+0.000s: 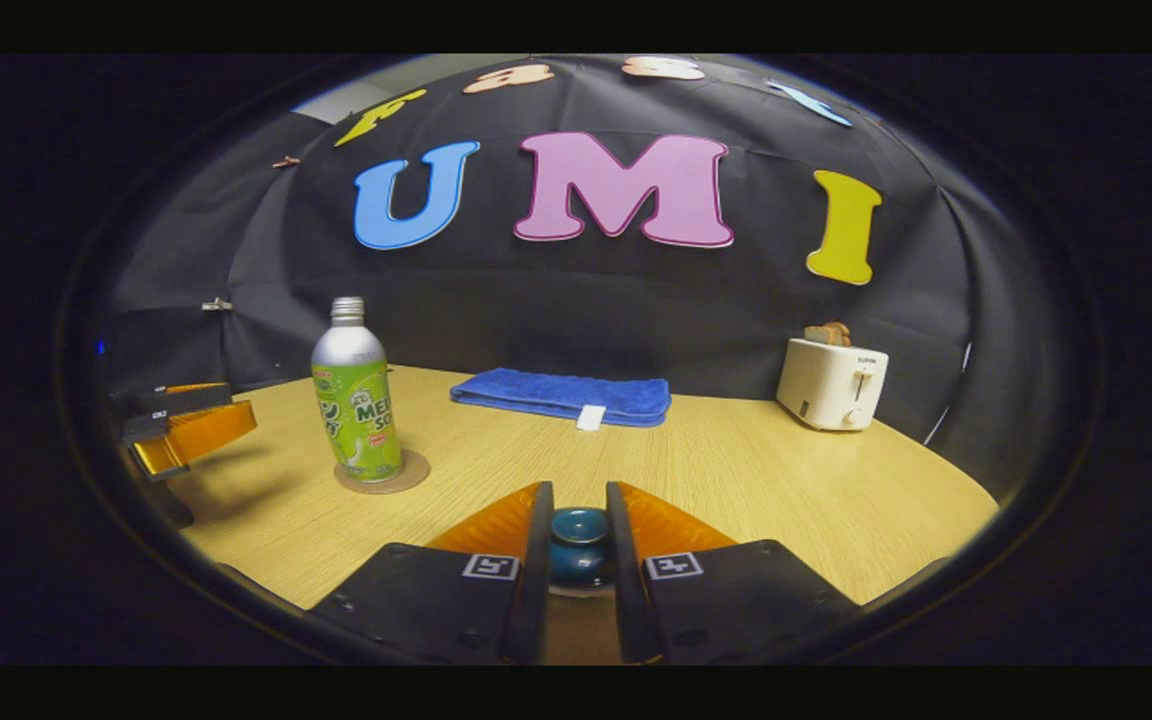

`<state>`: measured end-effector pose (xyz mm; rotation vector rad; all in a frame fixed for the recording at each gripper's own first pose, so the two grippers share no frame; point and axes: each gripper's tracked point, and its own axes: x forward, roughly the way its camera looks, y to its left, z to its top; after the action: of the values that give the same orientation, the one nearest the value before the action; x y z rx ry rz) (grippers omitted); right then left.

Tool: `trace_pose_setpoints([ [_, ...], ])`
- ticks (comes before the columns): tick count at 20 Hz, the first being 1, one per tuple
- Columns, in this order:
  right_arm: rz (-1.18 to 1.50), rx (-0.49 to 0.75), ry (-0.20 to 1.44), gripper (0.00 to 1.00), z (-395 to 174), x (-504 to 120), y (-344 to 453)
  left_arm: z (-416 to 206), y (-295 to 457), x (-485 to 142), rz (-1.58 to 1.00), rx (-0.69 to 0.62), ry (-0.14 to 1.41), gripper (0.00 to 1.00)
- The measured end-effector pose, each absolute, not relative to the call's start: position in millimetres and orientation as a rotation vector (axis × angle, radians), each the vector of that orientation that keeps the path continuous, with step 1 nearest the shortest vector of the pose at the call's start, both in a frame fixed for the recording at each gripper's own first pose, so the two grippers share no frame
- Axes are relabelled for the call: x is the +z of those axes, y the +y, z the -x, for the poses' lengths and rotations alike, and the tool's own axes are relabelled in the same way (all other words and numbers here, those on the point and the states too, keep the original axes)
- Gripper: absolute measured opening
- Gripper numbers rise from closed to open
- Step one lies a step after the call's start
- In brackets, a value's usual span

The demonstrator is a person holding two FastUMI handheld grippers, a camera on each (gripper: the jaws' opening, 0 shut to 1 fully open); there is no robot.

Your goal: Open the teacup lid with one hand, grasp the water bottle and pour water into the teacup with the other hand; after pouring, place the water bottle on the coaster and then close the teacup lid.

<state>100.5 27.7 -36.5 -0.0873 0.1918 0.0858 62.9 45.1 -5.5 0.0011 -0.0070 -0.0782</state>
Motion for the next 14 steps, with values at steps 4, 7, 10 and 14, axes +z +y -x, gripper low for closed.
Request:
trace_pose_setpoints([
  [4,0.062,0.085,0.219,0.38,-101.5,-39.9,25.4,-63.0,45.3,-5.0,-0.001,-0.079,-0.007,0.96],
  [7,0.061,0.087,0.223,0.43,-100.0,-40.1,25.8,-62.9,45.4,-5.4,-0.001,-0.078,-0.007,0.96],
  [10,0.067,0.094,0.151,0.69,-92.4,-26.7,26.9,-61.8,46.4,-4.9,0.000,-0.068,-0.006,0.96],
  [14,0.085,0.066,0.039,0.99,-78.3,-6.8,17.6,-57.5,42.3,-5.4,-0.001,-0.067,-0.006,0.96],
])
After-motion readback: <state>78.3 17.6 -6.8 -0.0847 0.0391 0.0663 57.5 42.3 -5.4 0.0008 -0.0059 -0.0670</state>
